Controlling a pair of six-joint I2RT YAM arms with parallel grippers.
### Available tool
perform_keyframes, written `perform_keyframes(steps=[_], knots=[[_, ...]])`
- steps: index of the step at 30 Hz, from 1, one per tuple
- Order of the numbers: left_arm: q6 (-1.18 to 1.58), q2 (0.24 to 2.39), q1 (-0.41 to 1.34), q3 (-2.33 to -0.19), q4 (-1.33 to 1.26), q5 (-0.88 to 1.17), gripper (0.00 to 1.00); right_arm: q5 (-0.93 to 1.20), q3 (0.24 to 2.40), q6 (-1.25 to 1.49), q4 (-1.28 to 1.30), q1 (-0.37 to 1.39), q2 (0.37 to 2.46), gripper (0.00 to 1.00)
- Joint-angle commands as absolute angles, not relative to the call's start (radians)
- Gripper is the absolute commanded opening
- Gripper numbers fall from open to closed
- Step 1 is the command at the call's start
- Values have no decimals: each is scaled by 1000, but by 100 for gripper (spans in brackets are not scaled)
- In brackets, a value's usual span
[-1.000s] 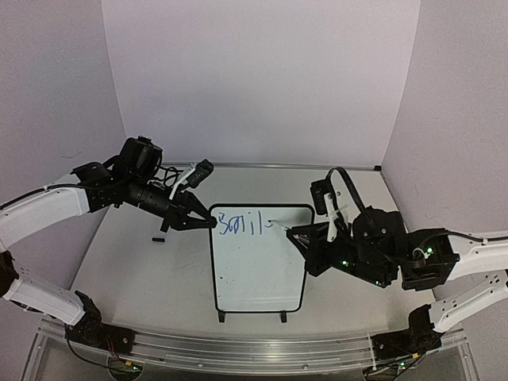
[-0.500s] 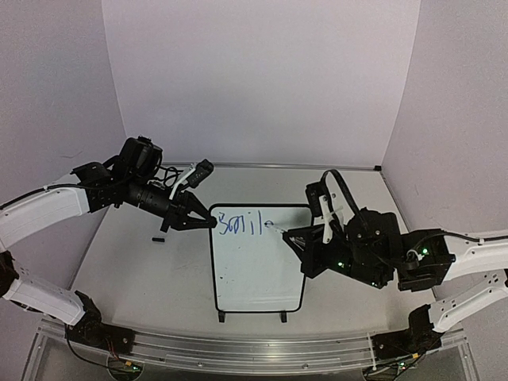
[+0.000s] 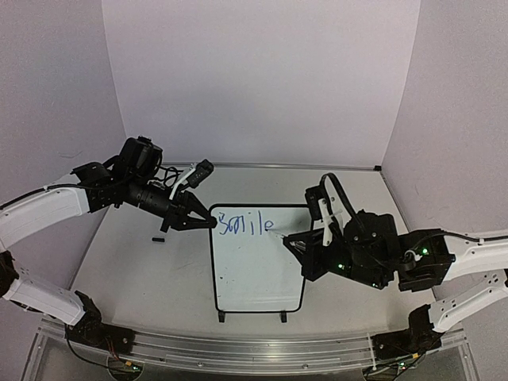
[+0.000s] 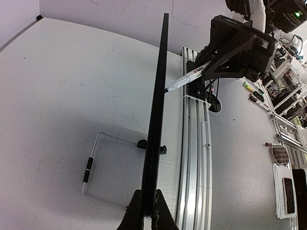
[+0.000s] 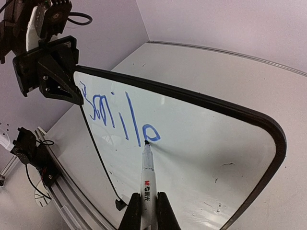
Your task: Write a sentence on the whiteboard
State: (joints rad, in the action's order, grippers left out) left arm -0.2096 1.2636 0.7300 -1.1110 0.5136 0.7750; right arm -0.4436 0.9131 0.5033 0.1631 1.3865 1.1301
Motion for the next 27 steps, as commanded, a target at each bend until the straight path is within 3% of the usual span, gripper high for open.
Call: perform_keyframes(steps=[1,27], knots=[[-243,1284,741,-1114,578,731,0,-466,930,523,213,1381,1132,0],[-243,1293,741,-1115,577,732,0,-449,909,480,235,1381,990,0]])
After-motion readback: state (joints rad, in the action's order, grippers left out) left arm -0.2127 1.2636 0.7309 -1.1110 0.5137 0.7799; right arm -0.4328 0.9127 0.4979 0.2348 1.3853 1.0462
